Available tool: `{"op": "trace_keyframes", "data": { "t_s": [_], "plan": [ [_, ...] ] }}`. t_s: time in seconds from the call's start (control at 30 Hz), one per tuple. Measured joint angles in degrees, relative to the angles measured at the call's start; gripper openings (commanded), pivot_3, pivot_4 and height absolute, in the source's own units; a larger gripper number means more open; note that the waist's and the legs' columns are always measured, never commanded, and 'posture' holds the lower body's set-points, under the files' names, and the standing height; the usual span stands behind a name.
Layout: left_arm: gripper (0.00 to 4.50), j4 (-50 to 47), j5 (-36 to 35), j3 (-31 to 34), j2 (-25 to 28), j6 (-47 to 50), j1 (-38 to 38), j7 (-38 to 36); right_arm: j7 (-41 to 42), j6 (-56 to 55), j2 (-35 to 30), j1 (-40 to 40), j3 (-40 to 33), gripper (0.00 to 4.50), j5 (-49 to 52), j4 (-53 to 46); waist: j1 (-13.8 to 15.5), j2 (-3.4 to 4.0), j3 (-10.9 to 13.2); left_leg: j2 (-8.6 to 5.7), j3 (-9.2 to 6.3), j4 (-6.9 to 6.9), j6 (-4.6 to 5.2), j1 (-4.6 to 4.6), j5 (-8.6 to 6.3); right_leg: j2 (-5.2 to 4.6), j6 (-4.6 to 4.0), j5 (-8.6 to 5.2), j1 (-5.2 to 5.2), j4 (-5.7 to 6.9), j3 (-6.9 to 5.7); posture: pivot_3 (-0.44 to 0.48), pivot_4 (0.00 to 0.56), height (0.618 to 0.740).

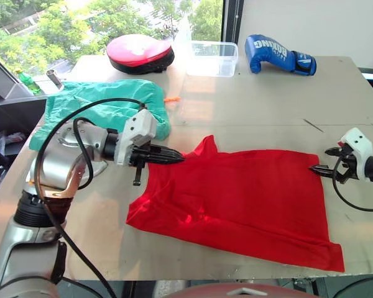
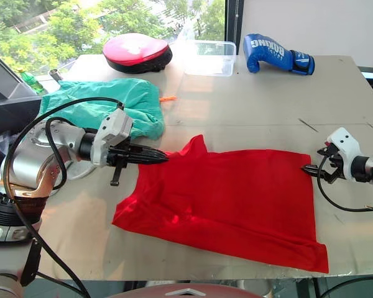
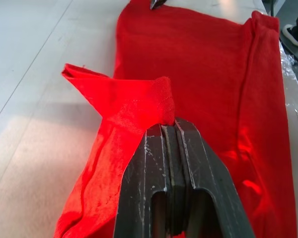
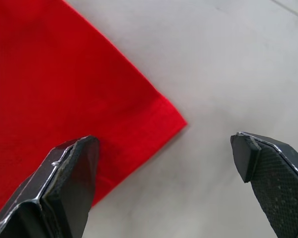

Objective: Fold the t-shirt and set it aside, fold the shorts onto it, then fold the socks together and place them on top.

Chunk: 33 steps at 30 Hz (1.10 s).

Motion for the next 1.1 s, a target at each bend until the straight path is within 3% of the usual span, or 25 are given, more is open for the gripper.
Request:
{"op": "trace_keyframes", "data": {
  "t_s": [0.57, 0.7, 0.83, 0.93, 1.1],
  "plan": [
    [0.05, -1.4, -1.1, 0.5, 3.2, -0.7, 2.7, 0.1, 9.2, -7.0, -0.5, -11.2, 7.3, 4.50, -6.5, 9.9, 0.0, 0.09, 0.1, 0.00, 0.02, -0.03, 0.00, 0.00, 0.00, 0.00, -0.01, 0.00, -0.02, -0.01, 0.00, 0.000, 0.150, 0.731],
    [0.00, -1.3, -1.1, 0.5, 3.5, -1.0, 2.8, 0.1, 11.1, -7.9, -0.4, -12.6, 8.5, 3.41, -7.1, 12.1, 0.0, 0.11, 0.1, 0.00, 0.02, -0.02, 0.00, 0.00, 0.00, 0.00, -0.01, 0.00, -0.02, -0.01, 0.00, 0.000, 0.150, 0.731],
    [0.00, -0.8, -1.0, 0.4, 3.5, -1.8, 2.8, 0.1, 13.9, -8.2, -0.4, -13.1, 9.0, 1.26, -7.3, 13.0, 0.0, 0.13, 0.1, 0.00, 0.01, -0.03, 0.00, 0.00, 0.00, 0.00, -0.01, 0.00, -0.03, -0.01, 0.00, 0.000, 0.150, 0.731],
    [0.00, -0.3, -1.0, 0.5, 3.6, -2.2, 3.1, 0.3, 14.4, -8.5, -0.4, -13.1, 9.0, 0.08, -7.5, 13.4, 0.0, 0.14, 0.1, 0.00, 0.01, -0.03, 0.00, 0.00, 0.00, 0.00, -0.01, 0.00, -0.03, 0.00, 0.00, 0.000, 0.150, 0.731],
    [0.00, 1.5, -0.3, 0.4, 3.4, -3.6, 3.6, 1.1, 15.4, -8.1, -1.1, -12.9, 8.7, 0.02, -7.1, 12.3, 0.0, 0.25, 0.2, 0.00, 0.02, -0.02, 0.00, 0.00, 0.00, 0.00, -0.01, 0.00, -0.03, 0.00, 0.00, 0.000, 0.150, 0.731]
  ]
}}
